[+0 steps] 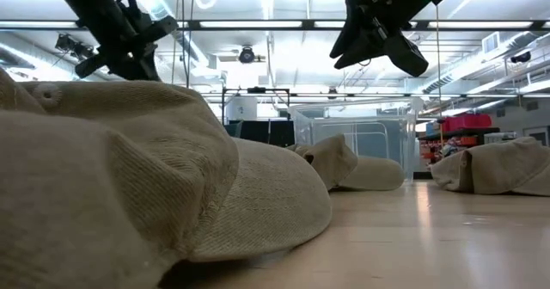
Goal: Pick & Place hat
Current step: Put the top blue cap into the blue bin
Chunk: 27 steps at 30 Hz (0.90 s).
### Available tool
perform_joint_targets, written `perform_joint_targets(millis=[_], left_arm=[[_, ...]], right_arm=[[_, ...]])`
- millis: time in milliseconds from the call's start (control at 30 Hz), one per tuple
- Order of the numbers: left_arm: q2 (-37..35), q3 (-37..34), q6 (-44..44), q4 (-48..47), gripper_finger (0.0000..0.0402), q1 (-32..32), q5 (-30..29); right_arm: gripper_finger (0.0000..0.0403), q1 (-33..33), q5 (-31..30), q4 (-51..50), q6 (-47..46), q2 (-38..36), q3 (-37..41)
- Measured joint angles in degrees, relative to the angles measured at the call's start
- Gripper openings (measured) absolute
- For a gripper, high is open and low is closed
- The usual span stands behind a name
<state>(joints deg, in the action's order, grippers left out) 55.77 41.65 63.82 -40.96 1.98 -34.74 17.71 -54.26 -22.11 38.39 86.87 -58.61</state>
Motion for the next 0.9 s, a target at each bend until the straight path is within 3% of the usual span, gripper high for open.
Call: perform_joint_targets(millis=[200, 433, 900], left_arm=[[0.07, -0.14, -1.03, -0.93, 0.0075, 0.0, 4.14], [-0.22, 0.7, 0.08, 0.67, 0.0132, -1.03, 19.78], [-0.69, 15.0, -1.75, -7.28, 0.014, -5.55, 22.38]], right_arm=[[0.01, -0.81, -0.02, -0.02, 0.03, 0.0, 0.0], [0.0099, -0.81, -0.02, 0.05, 3.34, 0.0, 0.0], [0.0098, -0.84, 5.32, 0.15, 6.17, 0.0, 0.0]])
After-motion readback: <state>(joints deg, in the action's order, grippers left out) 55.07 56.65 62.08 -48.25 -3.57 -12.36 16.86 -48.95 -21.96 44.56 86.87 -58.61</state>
